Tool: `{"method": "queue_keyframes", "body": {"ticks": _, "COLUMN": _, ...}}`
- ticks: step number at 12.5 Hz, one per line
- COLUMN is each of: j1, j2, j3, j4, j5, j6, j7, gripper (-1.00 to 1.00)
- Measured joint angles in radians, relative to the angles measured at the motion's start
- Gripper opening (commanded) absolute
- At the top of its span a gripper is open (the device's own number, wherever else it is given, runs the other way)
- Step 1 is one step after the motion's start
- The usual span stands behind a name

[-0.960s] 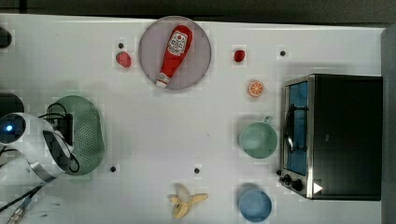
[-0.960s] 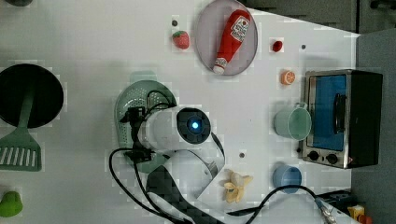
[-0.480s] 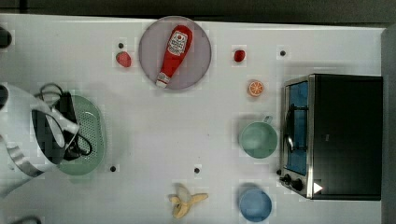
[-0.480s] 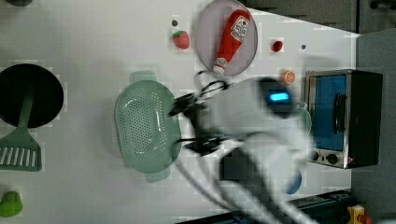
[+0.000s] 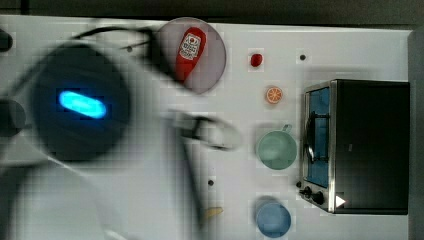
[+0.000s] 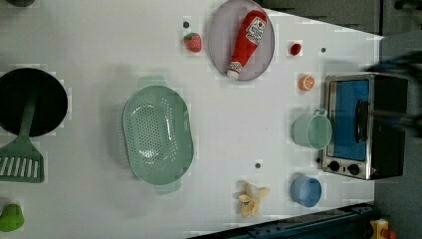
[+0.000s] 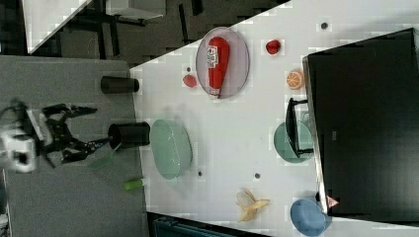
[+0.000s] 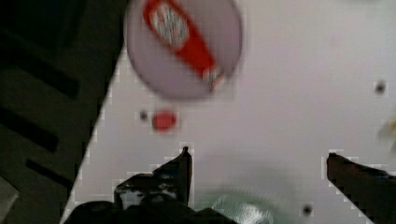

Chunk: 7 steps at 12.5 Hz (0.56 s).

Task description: Drag strainer right to left.

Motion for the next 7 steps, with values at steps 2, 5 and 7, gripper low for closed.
{"method": "queue_keyframes", "body": {"ticks": 2, "j1": -0.054, "j2": -0.087, "j3": -0.115, "j4": 0.03, "j5": -0.094, "j6": -0.086, "j7": -0.161, "gripper": 1.0}}
{"method": "queue_keyframes", "body": {"ticks": 5, "j1": -0.145, "j2": -0.144, "j3": -0.215, "j4": 0.021, "j5": -0.111, "j6": -0.145, "j7": -0.279, "gripper": 1.0}}
{"method": "queue_keyframes", "body": {"ticks": 7, "j1": -0.144, "j2": -0.151, "j3": -0.271, "j4": -0.012, "j5": -0.124, "j6": -0.142, "j7": -0.316, "gripper": 1.0}}
